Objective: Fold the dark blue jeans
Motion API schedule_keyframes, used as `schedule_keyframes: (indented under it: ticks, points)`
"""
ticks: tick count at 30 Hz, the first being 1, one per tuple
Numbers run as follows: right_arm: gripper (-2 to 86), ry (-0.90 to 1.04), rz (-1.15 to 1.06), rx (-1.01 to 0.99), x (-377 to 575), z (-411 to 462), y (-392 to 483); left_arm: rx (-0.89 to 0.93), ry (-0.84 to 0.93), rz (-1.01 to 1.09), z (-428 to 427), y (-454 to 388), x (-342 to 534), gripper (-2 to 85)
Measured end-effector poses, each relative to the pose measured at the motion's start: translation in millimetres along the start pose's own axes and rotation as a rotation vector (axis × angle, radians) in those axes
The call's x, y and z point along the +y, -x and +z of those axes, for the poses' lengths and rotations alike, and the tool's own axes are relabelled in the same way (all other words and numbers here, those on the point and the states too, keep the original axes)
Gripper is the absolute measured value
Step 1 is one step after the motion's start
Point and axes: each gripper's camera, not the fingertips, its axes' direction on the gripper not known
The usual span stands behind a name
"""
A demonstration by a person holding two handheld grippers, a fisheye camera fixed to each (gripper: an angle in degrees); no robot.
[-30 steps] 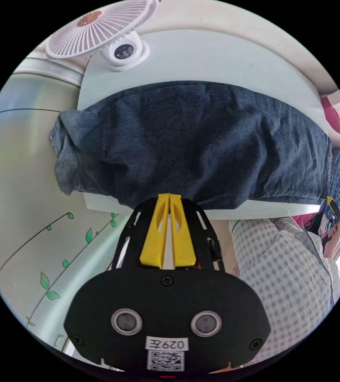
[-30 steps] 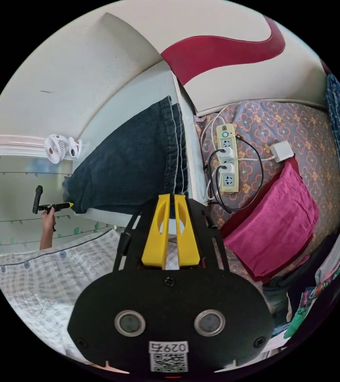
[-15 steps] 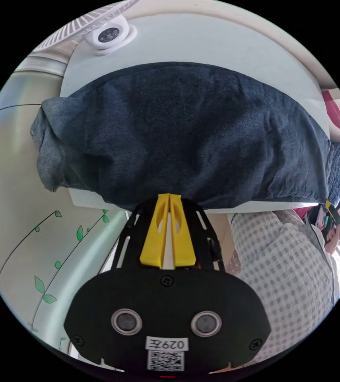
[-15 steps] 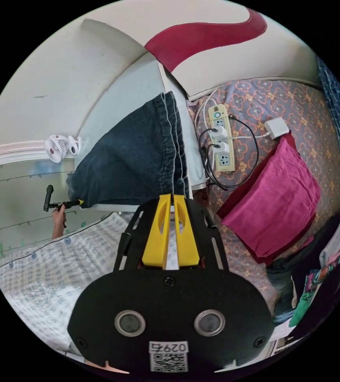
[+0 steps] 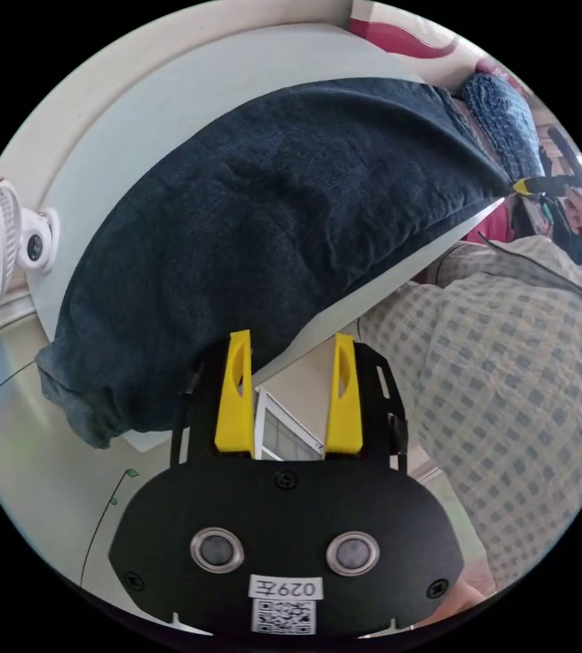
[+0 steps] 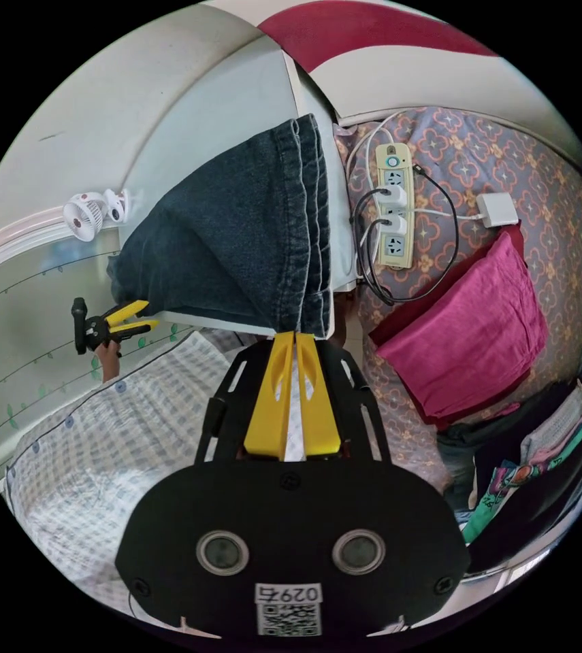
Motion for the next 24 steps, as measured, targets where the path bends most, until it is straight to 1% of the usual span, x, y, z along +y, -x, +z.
schedule_keyframes:
  ticks: [2,7,9,14,20,22,24]
  points:
    - [-0.3,-0.009,0.012,-0.036,2,-5,-9,-0.049,-0.006,-0.001,5,-10,-2,12.6]
    - [-0.3,-0.034,0.031,-0.113,9,-17,-28,-0.083,0.02,-0.002,17,-15,-7,8.4]
    - [-0.3,-0.044,0.03,-0.134,12,-25,-33,-0.07,0.037,0.009,16,-12,-7,4.9]
    - [-0.3,-0.063,-0.016,-0.177,21,-43,-36,-0.049,0.036,0.022,0,-4,-3,2.0]
    - [-0.2,0.021,-0.006,-0.287,18,-41,-53,0.057,0.0,0.005,-10,17,4,-0.4]
    - [-0.3,0.036,0.001,-0.264,16,-39,-55,0.112,-0.007,0.008,-11,26,7,-0.7]
    - [-0.3,0.045,-0.001,-0.214,12,-38,-55,0.176,-0.025,-0.037,-11,43,12,-0.9]
